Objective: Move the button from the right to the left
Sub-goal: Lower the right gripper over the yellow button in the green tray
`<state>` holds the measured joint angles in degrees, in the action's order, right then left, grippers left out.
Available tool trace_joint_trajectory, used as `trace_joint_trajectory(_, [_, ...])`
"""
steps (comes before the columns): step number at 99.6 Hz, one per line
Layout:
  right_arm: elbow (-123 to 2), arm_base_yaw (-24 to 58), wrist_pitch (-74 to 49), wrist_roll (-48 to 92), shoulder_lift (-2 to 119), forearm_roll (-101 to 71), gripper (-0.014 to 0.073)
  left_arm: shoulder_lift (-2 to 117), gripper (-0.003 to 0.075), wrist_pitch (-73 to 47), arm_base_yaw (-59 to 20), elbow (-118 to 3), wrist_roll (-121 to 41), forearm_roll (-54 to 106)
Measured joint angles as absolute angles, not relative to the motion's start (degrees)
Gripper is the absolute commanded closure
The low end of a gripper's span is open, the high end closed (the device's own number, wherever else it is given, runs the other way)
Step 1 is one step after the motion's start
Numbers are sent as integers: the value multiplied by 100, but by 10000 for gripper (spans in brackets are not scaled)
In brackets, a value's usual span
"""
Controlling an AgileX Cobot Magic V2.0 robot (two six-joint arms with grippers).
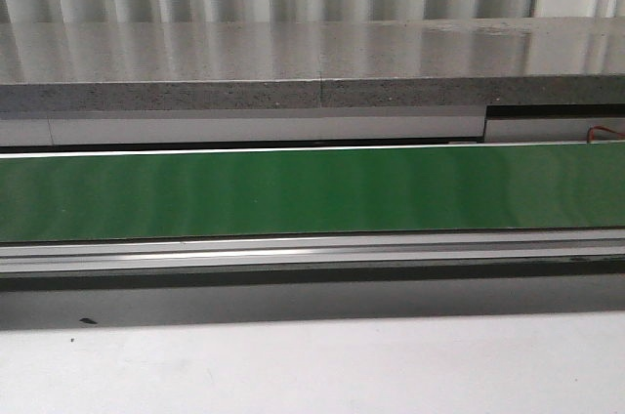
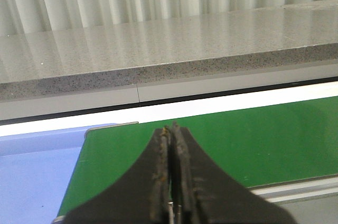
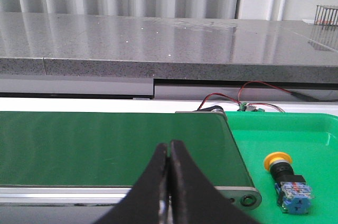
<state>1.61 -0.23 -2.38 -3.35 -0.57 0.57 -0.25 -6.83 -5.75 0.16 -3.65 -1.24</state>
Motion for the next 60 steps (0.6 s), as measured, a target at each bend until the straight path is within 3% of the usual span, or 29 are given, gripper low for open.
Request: trace_joint_trajectory(60, [161, -23, -391, -335, -57, 57, 662, -25, 741, -683, -575, 16, -365, -124])
